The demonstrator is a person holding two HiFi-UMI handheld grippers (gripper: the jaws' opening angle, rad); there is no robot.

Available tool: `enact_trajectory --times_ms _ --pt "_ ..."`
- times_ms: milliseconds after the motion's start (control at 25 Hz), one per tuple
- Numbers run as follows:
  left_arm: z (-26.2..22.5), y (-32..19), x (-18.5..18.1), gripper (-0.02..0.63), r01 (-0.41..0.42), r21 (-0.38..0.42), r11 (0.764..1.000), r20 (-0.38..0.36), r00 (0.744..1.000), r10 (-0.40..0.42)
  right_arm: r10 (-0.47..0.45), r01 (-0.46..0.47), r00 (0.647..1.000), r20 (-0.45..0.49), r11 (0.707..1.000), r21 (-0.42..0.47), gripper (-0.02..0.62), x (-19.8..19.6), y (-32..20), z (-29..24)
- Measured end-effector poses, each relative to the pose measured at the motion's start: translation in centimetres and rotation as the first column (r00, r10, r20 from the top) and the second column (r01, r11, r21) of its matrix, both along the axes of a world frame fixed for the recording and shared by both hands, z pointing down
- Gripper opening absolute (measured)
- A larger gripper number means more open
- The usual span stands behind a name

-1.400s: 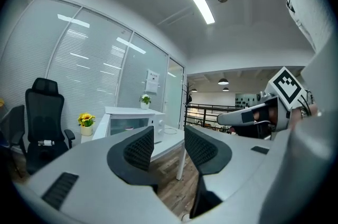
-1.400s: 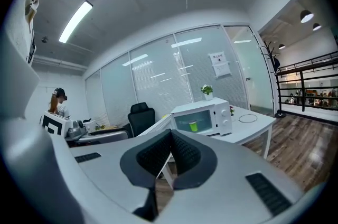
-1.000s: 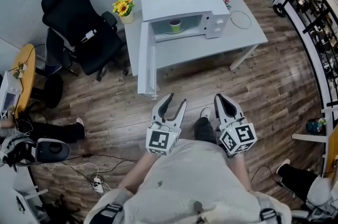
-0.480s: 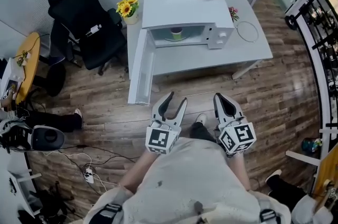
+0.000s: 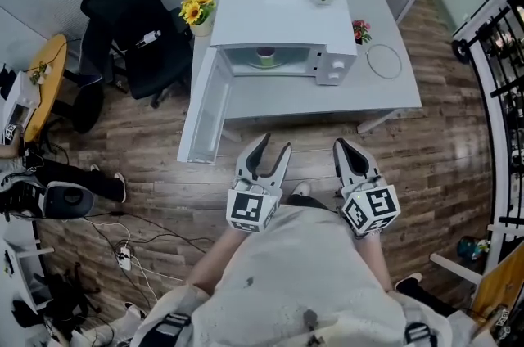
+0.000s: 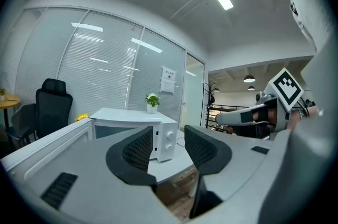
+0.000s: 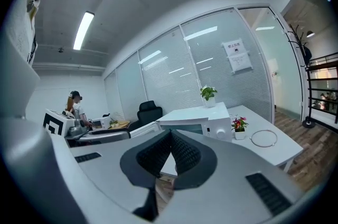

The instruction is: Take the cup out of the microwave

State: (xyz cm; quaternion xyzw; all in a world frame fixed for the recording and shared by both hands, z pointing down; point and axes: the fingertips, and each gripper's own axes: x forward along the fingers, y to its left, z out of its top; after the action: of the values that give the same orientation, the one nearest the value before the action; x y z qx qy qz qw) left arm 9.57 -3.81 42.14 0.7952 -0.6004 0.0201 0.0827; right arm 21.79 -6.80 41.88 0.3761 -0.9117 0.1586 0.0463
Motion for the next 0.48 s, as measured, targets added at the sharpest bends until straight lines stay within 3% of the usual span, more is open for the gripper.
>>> enact_trajectory --times_ms 480 --pt "0.9 -2.0 2.2 0.187 0.084 -0.016 0.996 0.015 0.996 -0.084 -0.041 0.041 0.999 0.003 0.999 -0.008 0.008 3.4 -2.8 1.0"
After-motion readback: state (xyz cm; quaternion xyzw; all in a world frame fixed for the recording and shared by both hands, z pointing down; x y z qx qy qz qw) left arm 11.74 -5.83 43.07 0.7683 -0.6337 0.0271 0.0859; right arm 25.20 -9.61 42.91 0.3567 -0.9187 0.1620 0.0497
